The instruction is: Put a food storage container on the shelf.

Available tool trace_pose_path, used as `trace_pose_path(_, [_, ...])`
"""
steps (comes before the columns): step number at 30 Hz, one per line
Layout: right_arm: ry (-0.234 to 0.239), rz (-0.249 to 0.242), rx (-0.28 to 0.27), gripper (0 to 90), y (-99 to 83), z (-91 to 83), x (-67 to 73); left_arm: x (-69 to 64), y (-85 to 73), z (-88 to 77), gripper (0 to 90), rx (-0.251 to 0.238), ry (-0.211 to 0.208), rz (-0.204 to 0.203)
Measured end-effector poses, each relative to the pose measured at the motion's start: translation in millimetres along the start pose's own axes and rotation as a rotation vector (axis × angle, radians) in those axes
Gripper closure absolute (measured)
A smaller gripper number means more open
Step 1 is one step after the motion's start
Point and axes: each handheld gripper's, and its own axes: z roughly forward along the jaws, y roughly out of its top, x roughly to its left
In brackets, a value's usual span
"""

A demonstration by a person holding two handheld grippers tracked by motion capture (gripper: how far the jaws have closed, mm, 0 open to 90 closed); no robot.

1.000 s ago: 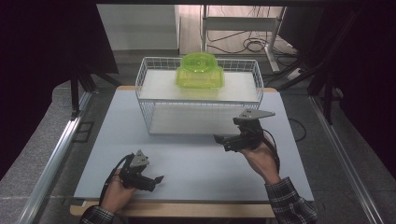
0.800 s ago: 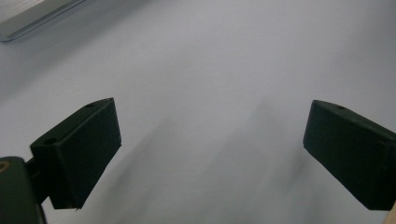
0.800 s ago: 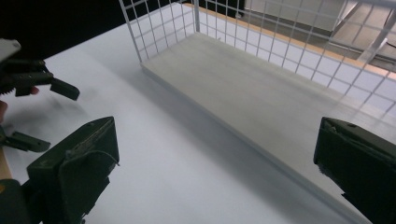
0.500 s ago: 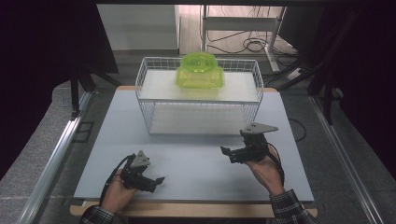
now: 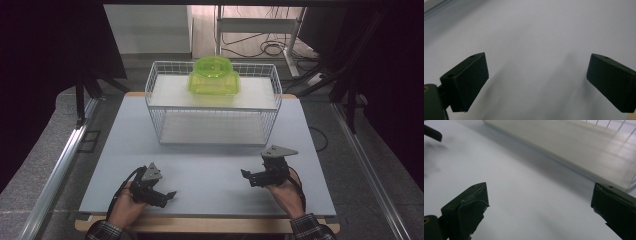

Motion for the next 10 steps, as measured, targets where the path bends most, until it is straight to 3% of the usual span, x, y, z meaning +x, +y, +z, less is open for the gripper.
trace_pose_path(6, [-0.004,0.011,0.065,1.7,-14.5,8.4,-1.8,0.1,-0.2,0.6,3.9,0.007,-0.006,-0.005])
trace_pose_path(10, [-0.007,0.009,0.077,1.7,-15.0,10.8,-1.6,0.1,0.4,1.0,3.8,0.014,-0.002,-0.016])
